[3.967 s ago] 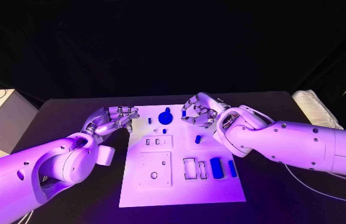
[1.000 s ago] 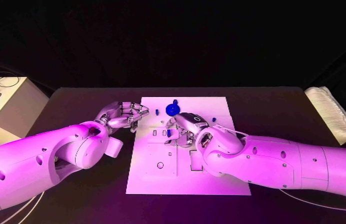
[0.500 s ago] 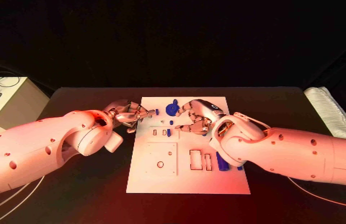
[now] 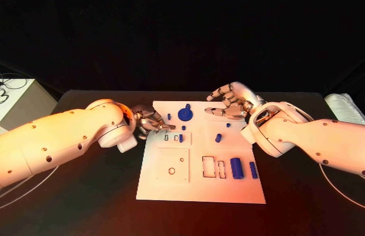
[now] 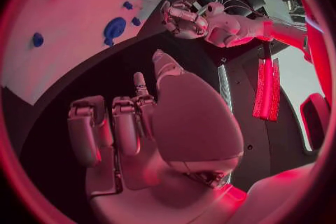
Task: Assemble the parts on the task board
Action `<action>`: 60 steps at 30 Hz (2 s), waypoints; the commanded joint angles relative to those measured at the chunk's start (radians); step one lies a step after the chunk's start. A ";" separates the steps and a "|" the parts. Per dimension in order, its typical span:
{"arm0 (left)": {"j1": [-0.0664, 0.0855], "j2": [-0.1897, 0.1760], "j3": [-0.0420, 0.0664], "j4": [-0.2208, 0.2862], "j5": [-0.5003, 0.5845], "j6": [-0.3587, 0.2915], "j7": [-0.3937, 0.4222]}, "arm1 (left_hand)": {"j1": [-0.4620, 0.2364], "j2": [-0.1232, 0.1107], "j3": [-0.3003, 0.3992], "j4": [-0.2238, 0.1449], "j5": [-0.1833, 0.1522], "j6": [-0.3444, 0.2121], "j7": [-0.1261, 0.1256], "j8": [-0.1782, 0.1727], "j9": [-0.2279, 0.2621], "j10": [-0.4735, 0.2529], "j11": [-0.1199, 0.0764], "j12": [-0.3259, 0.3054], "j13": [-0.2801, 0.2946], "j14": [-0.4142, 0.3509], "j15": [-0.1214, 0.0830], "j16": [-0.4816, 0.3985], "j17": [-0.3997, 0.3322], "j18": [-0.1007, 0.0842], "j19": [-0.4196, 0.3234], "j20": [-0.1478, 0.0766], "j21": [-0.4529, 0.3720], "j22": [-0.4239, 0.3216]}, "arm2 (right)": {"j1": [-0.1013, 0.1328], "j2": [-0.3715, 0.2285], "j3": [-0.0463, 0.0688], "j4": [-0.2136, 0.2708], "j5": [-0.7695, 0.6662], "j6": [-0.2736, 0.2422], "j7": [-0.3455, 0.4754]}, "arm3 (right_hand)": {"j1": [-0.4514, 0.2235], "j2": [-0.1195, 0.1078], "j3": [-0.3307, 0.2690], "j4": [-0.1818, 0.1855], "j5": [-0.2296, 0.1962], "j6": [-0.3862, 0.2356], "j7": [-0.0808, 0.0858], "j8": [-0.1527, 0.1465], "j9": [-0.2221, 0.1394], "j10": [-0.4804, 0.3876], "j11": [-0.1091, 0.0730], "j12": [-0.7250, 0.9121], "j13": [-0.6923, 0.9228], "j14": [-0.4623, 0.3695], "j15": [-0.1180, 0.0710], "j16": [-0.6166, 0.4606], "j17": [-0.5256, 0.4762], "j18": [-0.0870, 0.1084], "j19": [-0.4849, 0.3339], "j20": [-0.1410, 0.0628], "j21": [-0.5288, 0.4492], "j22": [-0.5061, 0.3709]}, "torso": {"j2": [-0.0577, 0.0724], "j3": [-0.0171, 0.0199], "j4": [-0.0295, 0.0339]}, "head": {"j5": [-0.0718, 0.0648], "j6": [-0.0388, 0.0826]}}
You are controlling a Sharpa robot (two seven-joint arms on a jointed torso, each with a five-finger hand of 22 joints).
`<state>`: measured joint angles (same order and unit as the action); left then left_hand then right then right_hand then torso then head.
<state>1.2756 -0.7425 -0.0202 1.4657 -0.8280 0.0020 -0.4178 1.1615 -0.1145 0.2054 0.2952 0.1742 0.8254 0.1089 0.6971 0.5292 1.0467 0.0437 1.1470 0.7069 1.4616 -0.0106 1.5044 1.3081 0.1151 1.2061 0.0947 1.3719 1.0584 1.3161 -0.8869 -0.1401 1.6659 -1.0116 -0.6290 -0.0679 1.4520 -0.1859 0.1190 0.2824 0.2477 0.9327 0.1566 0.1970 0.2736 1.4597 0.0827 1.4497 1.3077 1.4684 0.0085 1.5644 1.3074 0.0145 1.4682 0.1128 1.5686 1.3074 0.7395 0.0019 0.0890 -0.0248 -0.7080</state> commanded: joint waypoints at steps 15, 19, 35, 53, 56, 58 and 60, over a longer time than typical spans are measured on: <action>0.045 0.108 -0.031 -0.061 -0.135 0.095 -0.085 | -0.042 0.006 -0.031 0.000 -0.005 -0.014 0.002 0.018 0.031 -0.007 -0.001 0.005 0.009 0.004 -0.003 -0.006 0.046 -0.010 0.005 0.001 0.003 0.002 | 0.010 0.000 0.000 -0.032 0.023 0.012 -0.017 | 0.004 -0.006 0.006 0.001 0.001 -0.014 0.003 0.006 0.002 -0.001 -0.006 -0.004 0.160 0.101 -0.005 0.005 0.259 -0.014 0.102 -0.006 0.000 0.262 | -0.001 -0.0002 0.0000 | 0.003 0.004; 0.049 0.124 -0.034 -0.068 -0.136 0.146 -0.090 | -0.050 0.003 -0.043 0.000 -0.010 -0.018 0.002 0.023 0.042 -0.013 -0.001 0.004 0.005 0.004 -0.003 -0.005 0.048 -0.010 0.006 0.001 0.004 0.005 | 0.010 0.002 -0.001 -0.037 0.020 0.017 -0.024 | 0.002 -0.007 0.005 0.003 0.000 -0.015 0.003 0.008 0.002 -0.003 -0.006 -0.006 0.158 0.101 -0.005 0.005 0.259 -0.013 0.100 -0.006 -0.003 0.260 | -0.002 -0.0007 0.0018 | 0.001 -0.002; 0.054 0.178 -0.045 -0.114 -0.150 0.220 -0.098 | -0.072 0.014 -0.078 0.000 -0.022 -0.042 0.009 0.031 0.071 -0.054 0.007 -0.010 -0.022 -0.004 0.004 -0.008 0.041 -0.007 -0.013 0.007 -0.003 -0.012 | 0.010 0.012 -0.001 -0.048 0.016 0.025 -0.035 | -0.003 -0.007 0.005 0.005 -0.001 -0.019 0.003 0.010 0.002 -0.005 -0.005 -0.008 0.157 0.101 -0.005 0.005 0.259 -0.012 0.099 -0.006 -0.005 0.258 | -0.002 -0.0002 0.0014 | -0.005 -0.008; 0.053 0.198 -0.049 -0.131 -0.126 0.221 -0.096 | -0.052 0.055 -0.074 -0.001 -0.016 -0.051 0.009 0.036 0.090 -0.059 0.007 -0.004 -0.017 -0.004 0.006 -0.006 0.047 -0.006 -0.018 0.010 -0.004 -0.014 | 0.008 0.025 -0.001 -0.056 0.016 0.036 -0.038 | -0.006 -0.006 0.005 0.006 -0.001 -0.020 0.004 0.012 0.003 -0.005 -0.005 -0.008 0.156 0.101 -0.005 0.004 0.258 -0.012 0.098 -0.006 -0.007 0.257 | -0.002 -0.0009 0.0025 | -0.008 -0.018; 0.053 0.202 -0.050 -0.130 -0.118 0.225 -0.095 | -0.043 0.057 -0.074 -0.002 -0.016 -0.051 0.009 0.037 0.093 -0.061 0.007 -0.004 -0.017 -0.003 0.006 -0.005 0.049 -0.005 -0.023 0.011 -0.006 -0.020 | 0.007 0.028 -0.001 -0.057 0.016 0.037 -0.038 | -0.007 -0.005 0.006 0.006 0.000 -0.020 0.003 0.013 0.003 -0.005 -0.005 -0.008 0.156 0.100 -0.004 0.004 0.256 -0.012 0.098 -0.006 -0.007 0.257 | -0.002 -0.0013 0.0028 | -0.010 -0.021; 0.052 0.205 -0.050 -0.131 -0.115 0.226 -0.094 | -0.036 0.057 -0.074 -0.002 -0.016 -0.052 0.008 0.037 0.095 -0.062 0.007 -0.003 -0.017 -0.003 0.006 -0.005 0.050 -0.005 -0.024 0.012 -0.006 -0.020 | 0.007 0.029 -0.001 -0.057 0.016 0.037 -0.038 | -0.007 -0.005 0.006 0.006 0.000 -0.020 0.003 0.013 0.003 -0.005 -0.005 -0.008 0.156 0.100 -0.004 0.004 0.256 -0.012 0.098 -0.006 -0.007 0.257 | -0.002 -0.0015 0.0027 | -0.011 -0.021; 0.052 0.206 -0.050 -0.134 -0.113 0.226 -0.094 | -0.034 0.058 -0.073 -0.002 -0.016 -0.052 0.008 0.037 0.096 -0.062 0.007 -0.003 -0.017 -0.003 0.006 -0.004 0.051 -0.005 -0.024 0.012 -0.006 -0.019 | 0.007 0.030 -0.001 -0.057 0.016 0.038 -0.037 | -0.008 -0.004 0.006 0.006 0.000 -0.020 0.003 0.015 0.003 -0.005 -0.005 -0.008 0.156 0.100 -0.004 0.004 0.256 -0.012 0.098 -0.006 -0.007 0.257 | -0.002 -0.0014 0.0023 | -0.011 -0.023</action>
<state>1.3273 -0.5394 -0.0703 1.3319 -0.9609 0.2097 -0.5167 1.1176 -0.0563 0.1338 0.2952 0.1562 0.7808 0.1178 0.7285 0.6239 0.9899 0.0501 1.1413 0.6904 1.4614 -0.0104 1.5003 1.3075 0.1155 1.1878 0.1052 1.3718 1.0395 1.3240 -0.8586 -0.1414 1.6088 -0.9852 -0.6070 -0.1087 1.4519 -0.1859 0.1217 0.2853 0.2476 0.9195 0.1628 0.2048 0.2753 1.4571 0.0800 1.4458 1.3074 1.4683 0.0087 1.5644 1.3073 0.0145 1.4681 0.1129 1.5686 1.3076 0.7376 0.0006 0.0915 -0.0354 -0.7293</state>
